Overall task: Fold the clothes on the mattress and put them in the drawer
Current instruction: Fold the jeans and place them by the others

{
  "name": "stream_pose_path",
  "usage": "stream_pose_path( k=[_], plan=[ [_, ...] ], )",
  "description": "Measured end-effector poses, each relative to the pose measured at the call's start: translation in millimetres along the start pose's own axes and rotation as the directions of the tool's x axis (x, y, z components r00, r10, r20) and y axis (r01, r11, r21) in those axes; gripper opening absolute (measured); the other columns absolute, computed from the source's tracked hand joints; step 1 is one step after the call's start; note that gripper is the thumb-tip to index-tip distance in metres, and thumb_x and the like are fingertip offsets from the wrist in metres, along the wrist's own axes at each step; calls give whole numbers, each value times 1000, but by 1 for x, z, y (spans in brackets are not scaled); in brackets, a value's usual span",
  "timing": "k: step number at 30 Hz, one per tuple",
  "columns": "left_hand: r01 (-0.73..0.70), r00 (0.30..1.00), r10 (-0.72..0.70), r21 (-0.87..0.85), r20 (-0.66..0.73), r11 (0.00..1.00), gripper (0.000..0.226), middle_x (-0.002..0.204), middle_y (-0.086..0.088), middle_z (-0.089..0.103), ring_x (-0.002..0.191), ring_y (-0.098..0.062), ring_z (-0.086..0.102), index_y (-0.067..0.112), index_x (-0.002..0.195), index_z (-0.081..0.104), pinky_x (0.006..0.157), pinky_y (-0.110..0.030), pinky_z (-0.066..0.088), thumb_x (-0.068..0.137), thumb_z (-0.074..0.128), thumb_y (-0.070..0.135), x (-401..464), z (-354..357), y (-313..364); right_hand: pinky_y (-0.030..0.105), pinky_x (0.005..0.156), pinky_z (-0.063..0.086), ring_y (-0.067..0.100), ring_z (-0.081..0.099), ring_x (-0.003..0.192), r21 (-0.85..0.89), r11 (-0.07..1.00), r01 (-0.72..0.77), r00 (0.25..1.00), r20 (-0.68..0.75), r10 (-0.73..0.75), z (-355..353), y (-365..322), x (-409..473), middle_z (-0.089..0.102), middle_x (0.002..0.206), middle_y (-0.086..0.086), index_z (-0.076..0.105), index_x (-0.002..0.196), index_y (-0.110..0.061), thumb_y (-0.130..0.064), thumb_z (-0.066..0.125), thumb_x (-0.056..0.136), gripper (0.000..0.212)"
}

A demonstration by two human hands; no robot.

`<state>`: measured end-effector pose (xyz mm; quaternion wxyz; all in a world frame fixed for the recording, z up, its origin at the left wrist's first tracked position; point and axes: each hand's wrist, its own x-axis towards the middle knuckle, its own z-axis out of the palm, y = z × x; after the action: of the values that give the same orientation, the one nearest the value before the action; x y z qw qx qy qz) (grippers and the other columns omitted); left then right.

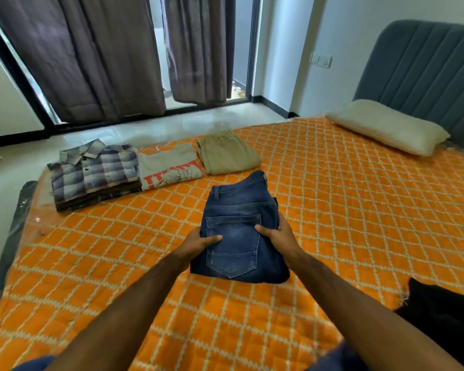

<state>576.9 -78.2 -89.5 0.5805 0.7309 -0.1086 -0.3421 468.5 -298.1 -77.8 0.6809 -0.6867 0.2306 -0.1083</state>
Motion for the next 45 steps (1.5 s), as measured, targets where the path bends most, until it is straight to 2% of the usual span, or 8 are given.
stream_pose_path(
  k=[11,14,16,18,20,33,40,45],
  plan=[
    [-421,860,382,-45,-338,906,46,120,9,62,103,-4,63,16,136,47,80,-14,55,96,68,21,270,-67,124,19,76,56,3,72,97,-82,973,217,963,181,-200,10,-133,328,71,116,-8,60,123,-24,-6,73,91,39],
    [-390,824,349,1,-446,921,56,128,3,58,115,-16,61,13,141,41,99,-37,52,94,70,24,326,-85,137,34,92,55,12,69,109,-241,948,209,967,194,-164,22,-146,412,70,124,-1,58,132,-18,-17,78,89,48],
    [-229,790,388,358,-475,905,82,143,-5,46,131,-30,47,14,153,26,107,-52,43,87,73,29,362,-94,132,46,105,48,25,59,125,-522,829,200,980,106,-169,35,-132,462,58,139,9,45,143,-13,-36,82,84,74],
    [-15,752,544,815,-373,579,101,162,-11,21,146,-34,24,16,161,6,114,-59,29,82,68,28,393,-99,117,52,113,38,34,42,141,-771,591,238,965,117,-235,53,-92,497,40,156,14,31,155,-19,-62,69,84,91],
    [-88,738,663,956,-127,281,95,169,-9,5,155,-28,7,20,162,9,119,-61,17,80,59,26,431,-106,97,57,121,23,29,16,155,-867,387,314,945,244,-219,71,-37,511,10,171,7,11,163,-32,-78,41,90,91],
    [-141,833,549,932,-70,333,87,169,-6,-7,155,-24,-10,22,162,7,124,-58,3,82,42,29,471,-114,57,59,122,20,26,-4,158,-913,232,336,919,264,-294,82,29,519,-13,171,2,-4,162,-37,-79,18,93,83],
    [60,954,285,989,-97,137,77,165,-12,-21,154,-29,-17,20,160,-10,123,-56,-1,93,16,46,460,-109,95,59,124,7,33,-8,157,-960,188,205,977,212,17,94,-5,513,-23,168,6,-18,158,-38,-76,20,97,82],
    [-34,978,204,999,41,-37,81,168,-16,0,155,-34,1,12,161,4,124,-57,4,91,-6,52,345,-37,126,52,125,13,25,8,157,-928,289,234,971,237,-25,41,-25,367,-1,172,3,-2,163,-28,-74,28,97,86]
  ],
)
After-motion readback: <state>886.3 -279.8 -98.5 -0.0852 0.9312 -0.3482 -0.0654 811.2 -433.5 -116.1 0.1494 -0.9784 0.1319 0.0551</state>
